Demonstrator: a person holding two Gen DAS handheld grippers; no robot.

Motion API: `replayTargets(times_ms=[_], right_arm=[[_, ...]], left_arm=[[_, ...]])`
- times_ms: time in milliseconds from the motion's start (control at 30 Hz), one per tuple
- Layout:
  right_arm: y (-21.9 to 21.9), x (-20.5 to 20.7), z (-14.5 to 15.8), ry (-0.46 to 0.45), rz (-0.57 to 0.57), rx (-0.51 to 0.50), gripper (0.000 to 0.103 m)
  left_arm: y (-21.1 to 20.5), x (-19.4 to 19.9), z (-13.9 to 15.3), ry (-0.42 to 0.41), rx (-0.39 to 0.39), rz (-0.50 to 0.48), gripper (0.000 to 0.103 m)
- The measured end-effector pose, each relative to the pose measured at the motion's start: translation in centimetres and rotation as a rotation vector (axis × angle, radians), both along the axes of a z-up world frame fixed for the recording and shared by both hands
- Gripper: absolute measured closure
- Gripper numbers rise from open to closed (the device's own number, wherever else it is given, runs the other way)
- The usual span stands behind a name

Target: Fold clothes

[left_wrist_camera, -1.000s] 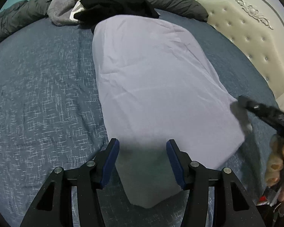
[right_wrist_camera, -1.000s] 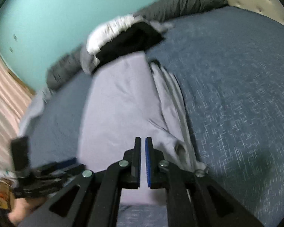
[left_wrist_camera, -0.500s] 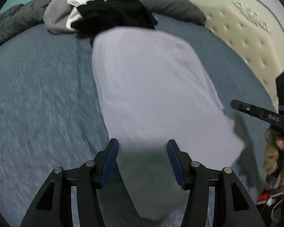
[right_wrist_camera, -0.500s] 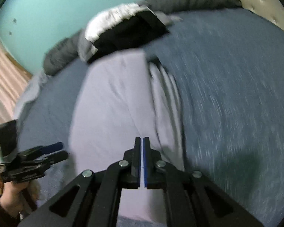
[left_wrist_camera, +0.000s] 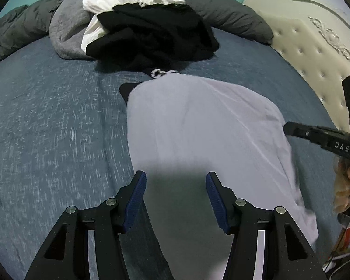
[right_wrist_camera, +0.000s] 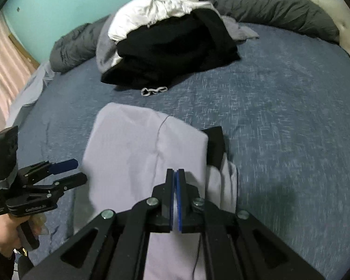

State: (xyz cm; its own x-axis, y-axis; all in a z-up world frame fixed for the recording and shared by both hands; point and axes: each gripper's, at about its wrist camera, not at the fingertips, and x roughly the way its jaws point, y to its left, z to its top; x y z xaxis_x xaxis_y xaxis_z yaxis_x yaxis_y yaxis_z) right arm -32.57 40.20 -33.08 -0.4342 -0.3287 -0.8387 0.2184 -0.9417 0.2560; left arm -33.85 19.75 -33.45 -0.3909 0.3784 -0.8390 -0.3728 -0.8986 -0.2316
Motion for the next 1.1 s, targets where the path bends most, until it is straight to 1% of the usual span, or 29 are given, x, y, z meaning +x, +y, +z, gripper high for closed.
replayTargets(times_ms=[133, 333, 433, 500, 567, 633, 767, 833, 867, 967, 1033, 1100], right_arm=[[-0.1, -1.8, -3.0, -0.068, -0.003, 0.058, 0.102], [0.0, -2.8, -6.7, -0.124, 0.014, 0.076, 0.103], [0.3, -3.0, -7.3, -0.142, 0.004, 0.061, 0.103], [0.3, -2.7, -6.6, -0.141, 0.003, 0.069, 0.103], [0.3, -2.5, -5.8, -0.138, 0.003, 0.078, 0.103], [0.4, -1.4, -3.9, -0.099, 0.011, 0.075, 0.103], [1.6, 2.9, -0.6, -0.048, 0.034, 0.027, 0.103], [2.2, 5.5, 0.2, -0.048, 0.047, -0.004, 0.103], [2.4, 6.9, 0.4, -0.053, 0.052, -0.013, 0.103], [2.5, 9.8, -0.5, -0.085, 0.069, 0.011, 0.103], [2.8, 11.1, -1.8, -0.11, 0.058, 0.015, 0.103], [3.3, 11.9, -3.6, -0.139, 0.028, 0.009, 0.103]], left_arm=[[0.3, -1.7, -1.9, -0.028, -0.025, -0.001, 0.046], [0.7, -2.6, -4.1, -0.034, -0.046, -0.023, 0.043], [0.7, -2.6, -4.3, -0.036, -0.045, -0.02, 0.041], [0.6, -2.5, -4.2, -0.041, -0.045, -0.016, 0.041], [0.1, -2.0, -3.1, -0.04, -0.029, 0.006, 0.041], [-0.4, -1.1, -2.0, -0.031, -0.01, 0.012, 0.041], [-0.8, 1.9, -0.3, -0.023, 0.007, 0.007, 0.041], [-0.7, 3.9, -0.1, -0.044, 0.03, 0.007, 0.041], [-0.5, 4.7, -0.1, -0.046, 0.025, 0.0, 0.041], [0.0, 7.1, -0.1, -0.051, 0.011, -0.018, 0.041], [0.3, 8.4, -0.8, -0.08, 0.011, -0.021, 0.041], [0.4, 9.1, -1.7, -0.087, 0.0, -0.016, 0.041]])
